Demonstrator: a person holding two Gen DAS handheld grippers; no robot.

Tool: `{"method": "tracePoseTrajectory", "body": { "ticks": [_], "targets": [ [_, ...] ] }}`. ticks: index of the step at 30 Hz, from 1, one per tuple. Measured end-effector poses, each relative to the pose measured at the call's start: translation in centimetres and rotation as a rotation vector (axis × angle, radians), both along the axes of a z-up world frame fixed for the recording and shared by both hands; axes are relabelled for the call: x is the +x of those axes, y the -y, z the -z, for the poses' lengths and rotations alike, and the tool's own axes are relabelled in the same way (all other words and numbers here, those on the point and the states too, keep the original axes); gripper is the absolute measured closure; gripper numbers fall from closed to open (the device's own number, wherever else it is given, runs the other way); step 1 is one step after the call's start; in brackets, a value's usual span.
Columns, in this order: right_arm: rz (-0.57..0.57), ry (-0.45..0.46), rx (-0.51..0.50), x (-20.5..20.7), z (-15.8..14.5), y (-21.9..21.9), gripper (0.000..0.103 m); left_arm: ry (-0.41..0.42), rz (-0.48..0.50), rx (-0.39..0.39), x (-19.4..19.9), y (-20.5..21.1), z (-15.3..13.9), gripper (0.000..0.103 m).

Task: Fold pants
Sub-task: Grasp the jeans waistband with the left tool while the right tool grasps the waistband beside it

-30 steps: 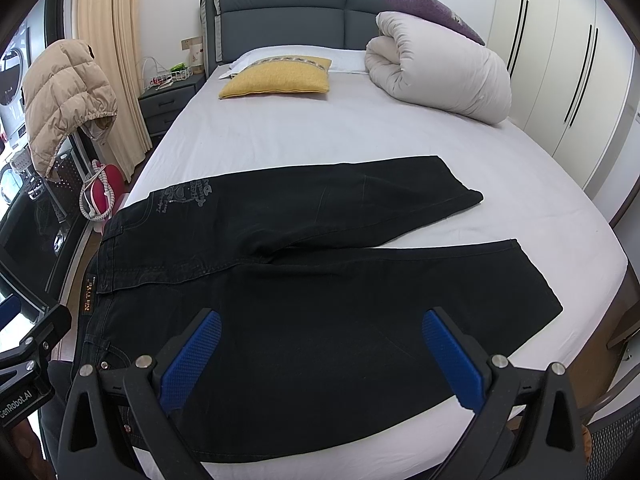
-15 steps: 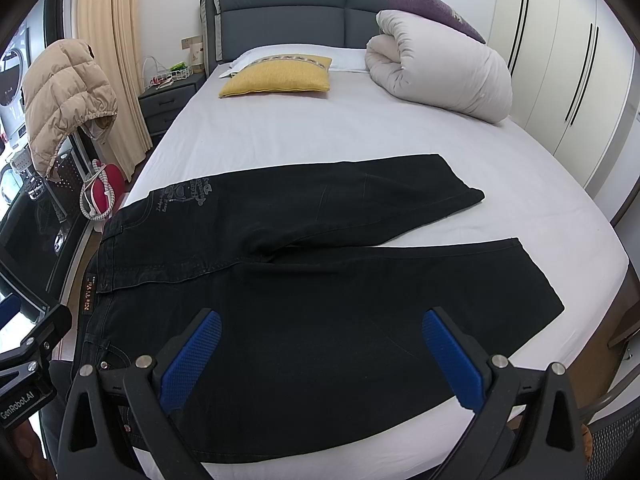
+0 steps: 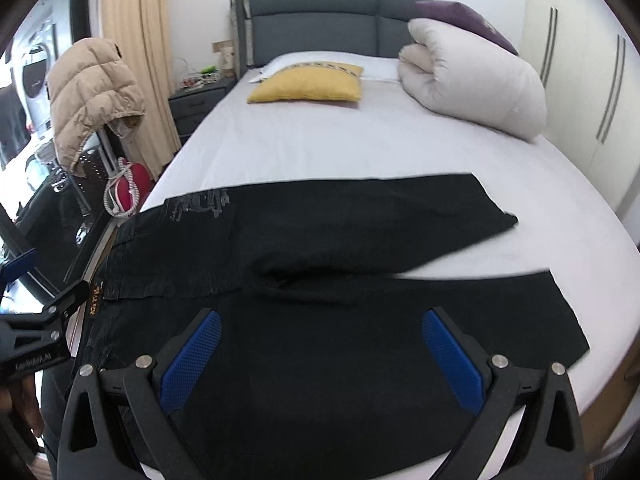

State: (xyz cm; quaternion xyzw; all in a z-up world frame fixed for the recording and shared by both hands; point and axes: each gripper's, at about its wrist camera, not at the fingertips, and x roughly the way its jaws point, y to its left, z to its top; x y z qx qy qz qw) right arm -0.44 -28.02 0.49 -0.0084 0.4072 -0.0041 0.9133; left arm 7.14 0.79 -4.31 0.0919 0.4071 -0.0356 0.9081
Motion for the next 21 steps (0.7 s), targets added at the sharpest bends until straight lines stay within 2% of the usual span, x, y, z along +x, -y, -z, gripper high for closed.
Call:
{"method": "tracePoseTrajectory", "body": {
  "ticks": [3,7,9,10,12,14,17,19,21],
  "targets": [
    [-0.025,0.013,0.001,2.0,0.1,0.9,0.000,0.014,0.015,0.023,2.1,-0.2,0.8,0.000],
    [-0.072,0.008,0.044,5.1,0.7,1.9,0.000,-0.093,0.011,0.057,6.3,-0.5,2.7,0.000],
    [-0.110,0.002,0.058,6.5,1.2,2.2,0.000,-0.059,0.019,0.066,8.3,-1.1,2.7,0.000],
    [-0.143,-0.001,0.066,7.5,1.4,2.3,0.000,-0.037,0.054,0.065,9.8,-1.5,2.7,0.000],
    [-0.196,-0.009,0.070,8.9,1.9,2.5,0.000,-0.056,0.100,0.062,13.5,-2.3,3.2,0.000],
    [-0.275,-0.020,0.069,10.8,2.4,2.4,0.000,-0.092,0.149,0.034,17.6,-3.5,4.0,0.000],
    [-0.363,-0.031,0.069,12.7,2.9,2.2,0.008,-0.191,0.234,-0.035,24.0,-5.1,5.8,0.000],
    [-0.418,-0.058,0.076,14.2,3.3,2.1,0.014,-0.245,0.289,-0.079,26.6,-5.8,6.8,0.000],
    [-0.465,-0.079,0.091,15.4,3.9,2.1,0.020,-0.291,0.332,-0.085,29.0,-6.3,8.1,0.001]
  ]
}}
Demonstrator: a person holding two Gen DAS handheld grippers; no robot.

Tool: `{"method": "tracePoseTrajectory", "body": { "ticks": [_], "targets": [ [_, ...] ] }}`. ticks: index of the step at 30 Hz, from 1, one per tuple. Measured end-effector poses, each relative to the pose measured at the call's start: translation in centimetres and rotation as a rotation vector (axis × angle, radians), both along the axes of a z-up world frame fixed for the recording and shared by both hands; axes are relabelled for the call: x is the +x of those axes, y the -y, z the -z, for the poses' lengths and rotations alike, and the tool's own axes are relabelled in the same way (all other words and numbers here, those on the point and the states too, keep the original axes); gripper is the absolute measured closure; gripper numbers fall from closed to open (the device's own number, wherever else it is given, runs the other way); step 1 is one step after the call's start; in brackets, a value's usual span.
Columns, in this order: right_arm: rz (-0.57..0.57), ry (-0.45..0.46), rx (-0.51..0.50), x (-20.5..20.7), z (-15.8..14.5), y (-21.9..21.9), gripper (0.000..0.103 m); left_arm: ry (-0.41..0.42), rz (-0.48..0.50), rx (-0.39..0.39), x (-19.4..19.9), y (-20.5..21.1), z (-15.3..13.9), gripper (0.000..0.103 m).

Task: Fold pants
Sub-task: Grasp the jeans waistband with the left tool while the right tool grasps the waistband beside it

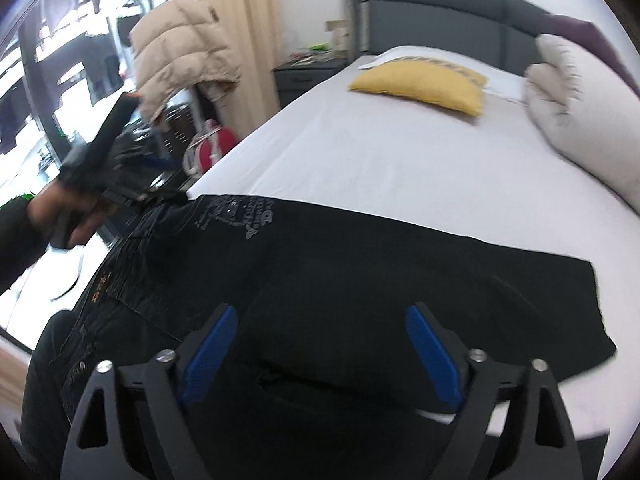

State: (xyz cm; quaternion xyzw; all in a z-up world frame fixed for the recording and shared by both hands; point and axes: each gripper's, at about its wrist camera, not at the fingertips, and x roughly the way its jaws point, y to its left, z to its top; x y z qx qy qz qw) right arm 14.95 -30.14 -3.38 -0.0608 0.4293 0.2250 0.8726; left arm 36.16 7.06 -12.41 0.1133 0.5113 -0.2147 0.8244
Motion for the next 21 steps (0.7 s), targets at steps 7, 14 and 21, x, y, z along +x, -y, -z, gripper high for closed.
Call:
{"method": "tracePoseTrajectory", "body": {
  "ticks": [7,14,21],
  "targets": [
    [-0.097,-0.051,0.005,2.8,1.8,-0.4,0.025,-0.183,0.089,-0.003,4.6,-1.2,5.4,0.019],
    [-0.170,-0.078,-0.009,5.4,3.1,-2.2,0.035,-0.255,0.122,-0.042,7.0,-2.0,7.1,0.058],
    [-0.256,-0.069,-0.070,8.2,2.9,-4.6,0.039,-0.132,0.115,-0.023,4.5,-1.3,5.6,0.092]
  ]
}}
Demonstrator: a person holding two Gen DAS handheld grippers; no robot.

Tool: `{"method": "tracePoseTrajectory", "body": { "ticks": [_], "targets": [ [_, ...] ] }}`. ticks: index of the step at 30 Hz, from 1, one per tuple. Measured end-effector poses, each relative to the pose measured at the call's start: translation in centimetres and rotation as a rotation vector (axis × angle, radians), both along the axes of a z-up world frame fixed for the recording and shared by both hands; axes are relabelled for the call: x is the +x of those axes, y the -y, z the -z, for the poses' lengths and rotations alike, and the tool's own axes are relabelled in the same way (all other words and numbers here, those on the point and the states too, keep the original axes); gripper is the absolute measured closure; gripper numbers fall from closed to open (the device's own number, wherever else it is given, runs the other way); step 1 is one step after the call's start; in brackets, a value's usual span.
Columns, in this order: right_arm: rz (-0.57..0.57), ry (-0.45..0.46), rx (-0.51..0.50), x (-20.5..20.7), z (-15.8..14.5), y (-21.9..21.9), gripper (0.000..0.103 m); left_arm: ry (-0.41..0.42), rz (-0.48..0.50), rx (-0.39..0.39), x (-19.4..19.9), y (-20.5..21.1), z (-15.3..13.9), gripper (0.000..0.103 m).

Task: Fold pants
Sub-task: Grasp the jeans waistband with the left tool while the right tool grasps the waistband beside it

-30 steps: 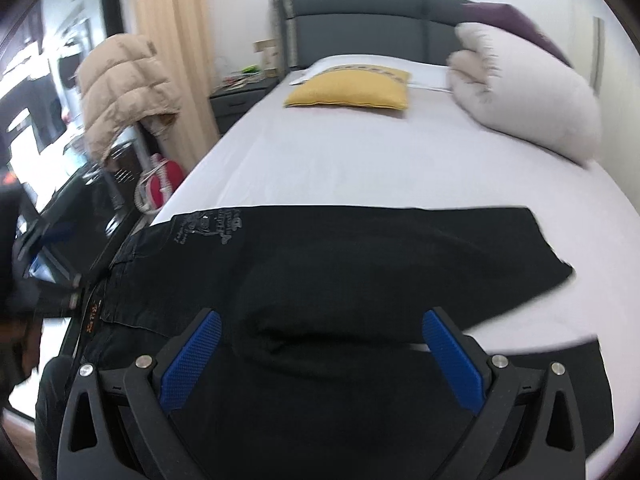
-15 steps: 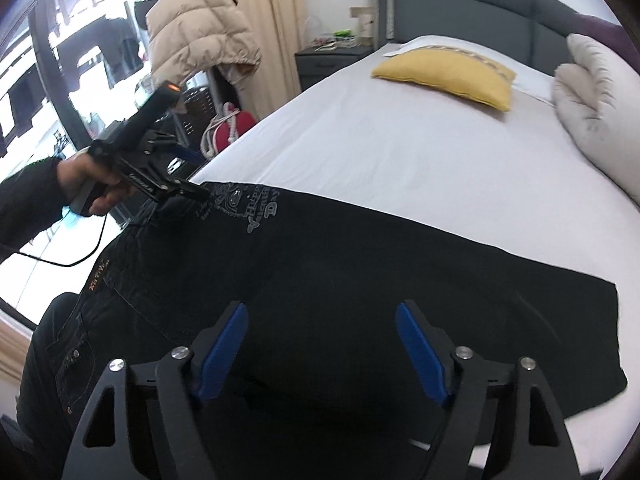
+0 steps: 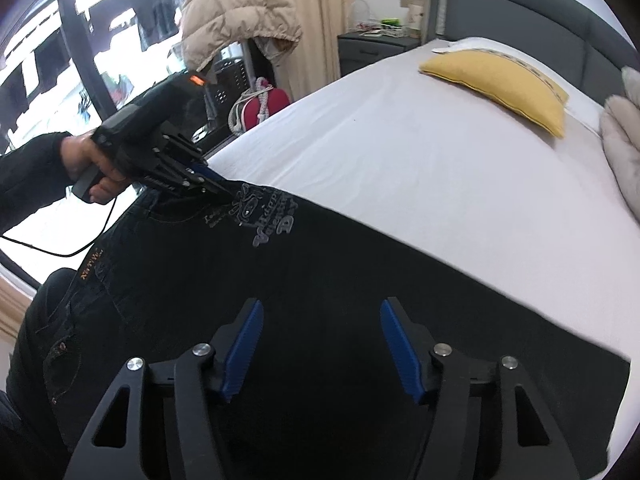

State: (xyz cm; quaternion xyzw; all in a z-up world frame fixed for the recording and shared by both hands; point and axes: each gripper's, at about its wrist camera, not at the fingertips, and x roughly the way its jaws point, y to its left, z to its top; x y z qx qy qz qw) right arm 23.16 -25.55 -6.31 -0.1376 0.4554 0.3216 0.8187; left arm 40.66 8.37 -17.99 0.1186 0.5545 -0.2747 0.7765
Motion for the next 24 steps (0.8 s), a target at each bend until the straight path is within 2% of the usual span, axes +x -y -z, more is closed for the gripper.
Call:
{"method": "tracePoseTrajectory", "body": {
  "ticks": [7,10,14,16,18,20,24],
  "targets": [
    [-0.132,0.012,-0.053,3.6,-0.7,-2.9,0.039,0.249,0.028,0.039,-6.1,0.4,-3.8,0.093],
    [-0.190,0.022,-0.097,4.6,-0.5,-4.4,0.042,0.301,0.032,0.026,-8.5,0.2,-4.6,0.093],
    [-0.237,-0.018,-0.159,6.2,1.2,-6.0,0.047,0.333,0.044,0.024,-9.7,-0.2,-5.0,0.093],
    [-0.254,-0.044,-0.192,6.8,2.2,-6.6,0.059,0.336,0.041,0.020,-10.0,0.0,-4.9,0.093],
    [-0.253,-0.084,-0.218,7.2,3.2,-7.1,0.087,0.334,0.032,0.015,-11.1,0.0,-5.2,0.093],
    [-0.247,-0.088,-0.199,7.1,3.0,-6.9,0.093,0.337,0.024,0.015,-11.8,-0.3,-5.3,0.093],
    [-0.243,-0.050,-0.183,5.6,1.7,-6.9,0.097,0.344,0.008,-0.003,-12.8,-0.2,-6.2,0.093]
  ]
}}
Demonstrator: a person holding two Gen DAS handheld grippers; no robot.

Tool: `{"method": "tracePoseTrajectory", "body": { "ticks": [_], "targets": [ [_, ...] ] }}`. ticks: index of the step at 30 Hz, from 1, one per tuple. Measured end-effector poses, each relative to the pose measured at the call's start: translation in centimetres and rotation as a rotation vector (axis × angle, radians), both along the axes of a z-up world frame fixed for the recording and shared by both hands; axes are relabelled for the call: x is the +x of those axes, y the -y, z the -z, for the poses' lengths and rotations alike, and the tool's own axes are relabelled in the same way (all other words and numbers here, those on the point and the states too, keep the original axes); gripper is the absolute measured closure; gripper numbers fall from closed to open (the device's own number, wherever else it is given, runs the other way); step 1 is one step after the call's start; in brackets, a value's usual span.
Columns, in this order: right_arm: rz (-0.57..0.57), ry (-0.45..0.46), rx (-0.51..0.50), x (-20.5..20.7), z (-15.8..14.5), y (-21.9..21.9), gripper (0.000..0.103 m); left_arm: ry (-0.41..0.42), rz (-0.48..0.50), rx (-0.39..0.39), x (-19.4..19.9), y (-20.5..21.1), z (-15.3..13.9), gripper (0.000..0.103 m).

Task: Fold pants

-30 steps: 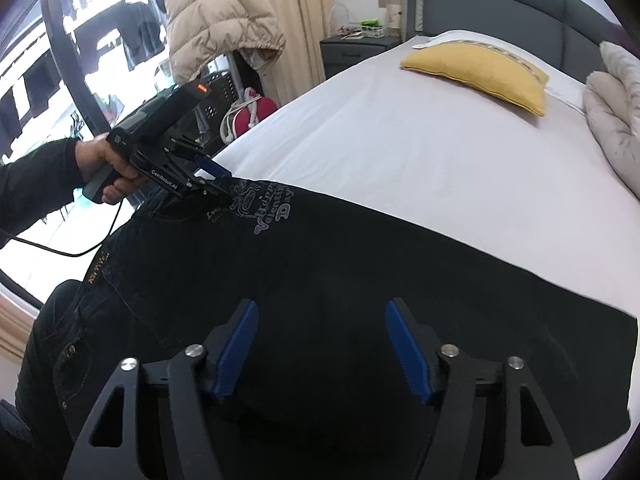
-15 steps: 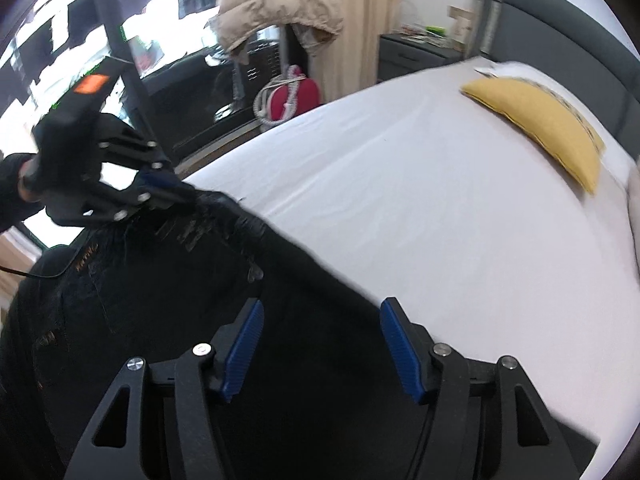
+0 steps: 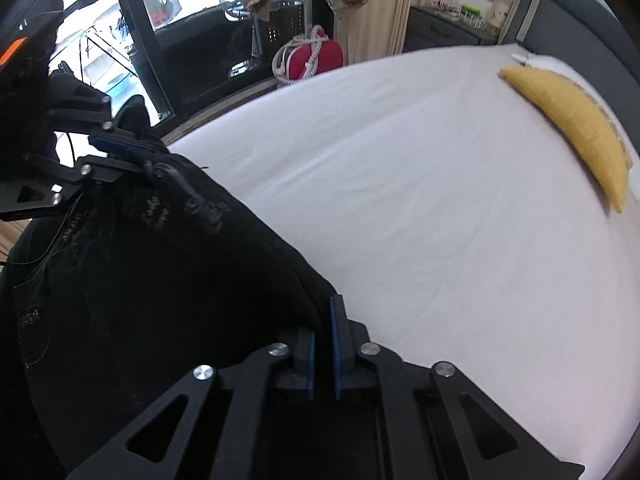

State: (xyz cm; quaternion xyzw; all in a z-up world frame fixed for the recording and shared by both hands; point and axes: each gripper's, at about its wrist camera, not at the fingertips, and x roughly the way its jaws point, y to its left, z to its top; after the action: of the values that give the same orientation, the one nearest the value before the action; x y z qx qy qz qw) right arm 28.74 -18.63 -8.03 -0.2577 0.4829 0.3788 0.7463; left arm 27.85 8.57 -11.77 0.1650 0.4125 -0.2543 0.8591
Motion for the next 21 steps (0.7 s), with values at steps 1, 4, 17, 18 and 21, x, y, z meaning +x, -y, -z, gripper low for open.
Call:
{"method": "tracePoseTrajectory", "body": {
  "ticks": [1,4,17,18,21],
  "targets": [
    [0.001,0.012,0.011,-0.7,-0.5,-0.1,0.097,0.000,-0.002,-0.010,-0.4,-0.1,-0.2,0.093],
    [-0.013,0.043,0.036,-3.4,-1.4,-0.9,0.098,-0.002,0.007,-0.026,-2.6,0.1,-0.7,0.093],
    [-0.090,0.111,-0.015,-19.5,-0.3,-0.6,0.098,-0.057,0.113,0.040,-17.3,1.3,1.1,0.096],
    [-0.098,0.124,-0.033,-21.0,-0.3,-0.4,0.098,-0.056,0.132,0.048,-18.5,1.7,1.2,0.096],
    [-0.159,0.218,-0.160,-25.8,0.5,-1.0,0.098,-0.049,0.183,0.086,-22.5,3.0,1.5,0.096]
  ]
}}
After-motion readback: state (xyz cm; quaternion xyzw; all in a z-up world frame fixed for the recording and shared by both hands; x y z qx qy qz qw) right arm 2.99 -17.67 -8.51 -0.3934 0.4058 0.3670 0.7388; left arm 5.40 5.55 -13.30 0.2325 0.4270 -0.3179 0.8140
